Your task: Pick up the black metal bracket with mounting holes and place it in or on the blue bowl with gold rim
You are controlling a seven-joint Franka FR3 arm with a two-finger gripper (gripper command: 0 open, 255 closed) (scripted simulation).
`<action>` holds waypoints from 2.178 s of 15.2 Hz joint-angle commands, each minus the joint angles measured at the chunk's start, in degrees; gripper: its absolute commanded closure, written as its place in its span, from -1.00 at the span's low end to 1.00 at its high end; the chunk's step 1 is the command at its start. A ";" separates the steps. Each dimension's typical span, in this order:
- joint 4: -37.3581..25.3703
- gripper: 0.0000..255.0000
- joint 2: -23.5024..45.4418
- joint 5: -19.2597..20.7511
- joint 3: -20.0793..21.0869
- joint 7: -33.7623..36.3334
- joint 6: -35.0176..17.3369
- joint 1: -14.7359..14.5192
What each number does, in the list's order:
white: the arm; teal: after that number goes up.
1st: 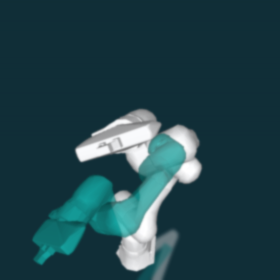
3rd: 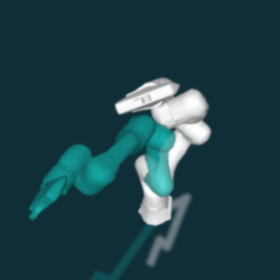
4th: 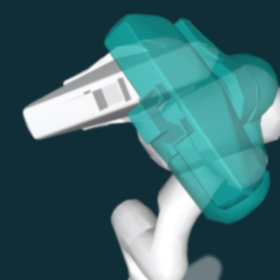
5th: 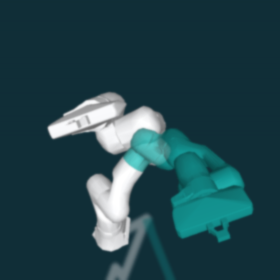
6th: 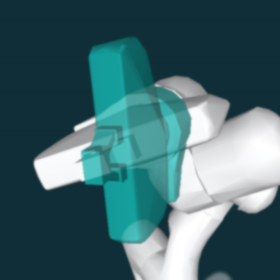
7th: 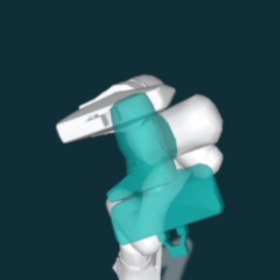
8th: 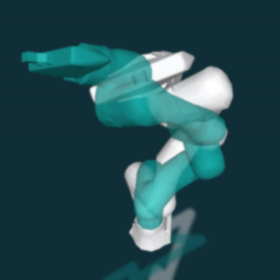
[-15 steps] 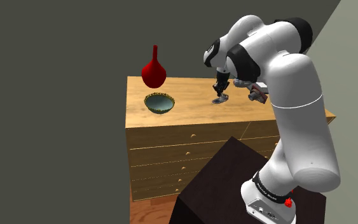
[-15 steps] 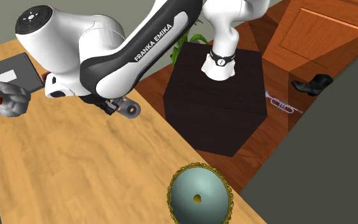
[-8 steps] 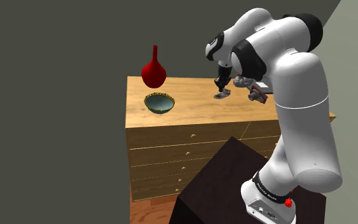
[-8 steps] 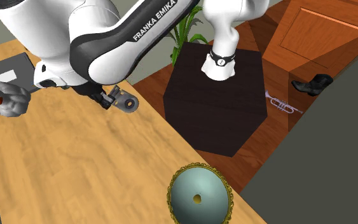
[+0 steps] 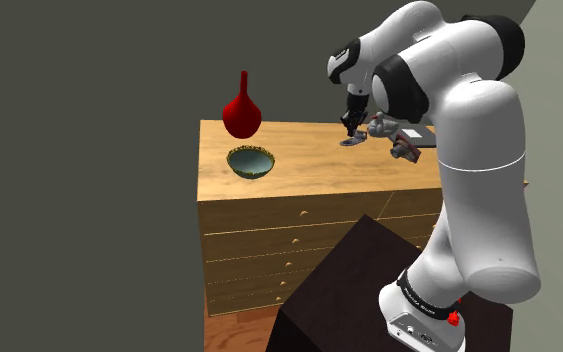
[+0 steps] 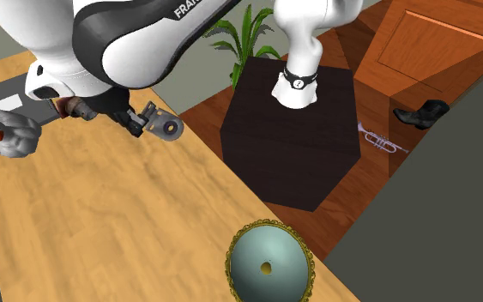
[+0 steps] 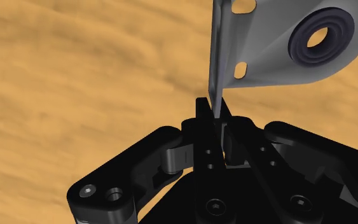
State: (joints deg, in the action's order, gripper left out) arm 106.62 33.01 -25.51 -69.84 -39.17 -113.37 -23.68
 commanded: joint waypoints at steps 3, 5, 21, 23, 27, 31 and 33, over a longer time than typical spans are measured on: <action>0.63 1.00 -0.62 0.34 -0.76 3.83 0.52 -4.67; 0.94 1.00 -0.74 0.27 -0.90 6.25 0.68 -7.39; -6.58 1.00 3.73 -3.52 4.32 24.47 5.54 -19.32; -8.81 1.00 4.92 -4.26 5.53 26.64 6.58 -19.67; -14.25 1.00 7.72 -5.82 8.12 30.98 8.97 -19.71; -21.44 1.00 11.24 -7.50 10.95 35.61 11.95 -18.81; -20.72 1.00 11.81 -7.99 11.37 35.38 10.84 -18.77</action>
State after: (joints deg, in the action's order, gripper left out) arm 86.14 44.40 -33.22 -58.77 -4.01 -102.36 -42.57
